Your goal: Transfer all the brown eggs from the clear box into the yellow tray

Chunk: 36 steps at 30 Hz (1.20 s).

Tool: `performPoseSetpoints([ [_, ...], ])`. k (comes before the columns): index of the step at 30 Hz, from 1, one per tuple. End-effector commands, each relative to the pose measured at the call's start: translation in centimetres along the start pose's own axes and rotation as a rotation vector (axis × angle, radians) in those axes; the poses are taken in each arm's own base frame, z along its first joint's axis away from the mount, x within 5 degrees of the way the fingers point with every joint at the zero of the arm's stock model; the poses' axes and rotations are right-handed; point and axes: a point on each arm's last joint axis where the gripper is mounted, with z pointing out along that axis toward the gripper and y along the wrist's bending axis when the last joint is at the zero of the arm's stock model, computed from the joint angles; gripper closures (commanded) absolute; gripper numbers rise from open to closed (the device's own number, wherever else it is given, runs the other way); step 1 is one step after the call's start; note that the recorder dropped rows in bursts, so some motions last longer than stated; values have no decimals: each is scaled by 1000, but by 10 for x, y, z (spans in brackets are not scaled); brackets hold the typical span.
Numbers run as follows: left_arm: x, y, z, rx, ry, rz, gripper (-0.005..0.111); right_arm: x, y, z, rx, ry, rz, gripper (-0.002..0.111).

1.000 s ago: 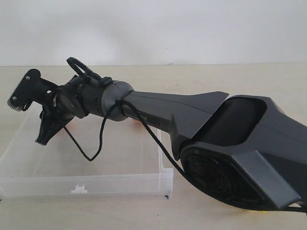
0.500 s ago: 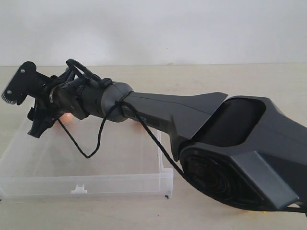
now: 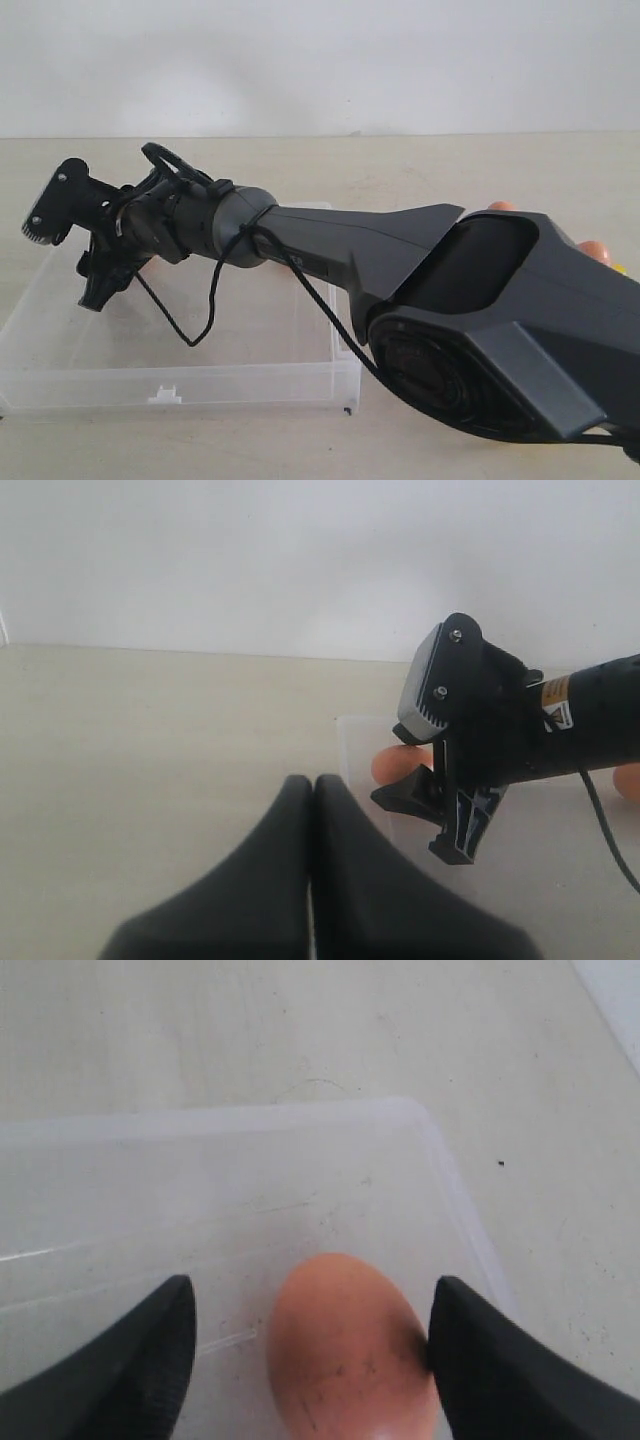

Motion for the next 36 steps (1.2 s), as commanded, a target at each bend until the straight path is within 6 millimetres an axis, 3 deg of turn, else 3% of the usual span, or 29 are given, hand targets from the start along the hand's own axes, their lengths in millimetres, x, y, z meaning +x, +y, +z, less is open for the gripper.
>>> performPoseSetpoints([
  [1,1,0,0,-1,6,2,111,4,-2,2,4,6,-4,45],
  [7,1,0,0,-1,6,2,111,16,-6,8,13,28,-16,45],
  [20,1,0,0,-1,6,2,111,16,-6,11,33,-16,-25,46],
  [26,1,0,0,-1,6,2,111,18,-6,12,24,3,42,71],
  [32,1,0,0,-1,6,2,111,16,-8,2,-5,84,145,109],
  [36,1,0,0,-1,6,2,111,3,-16,-14,1,110,308,108],
])
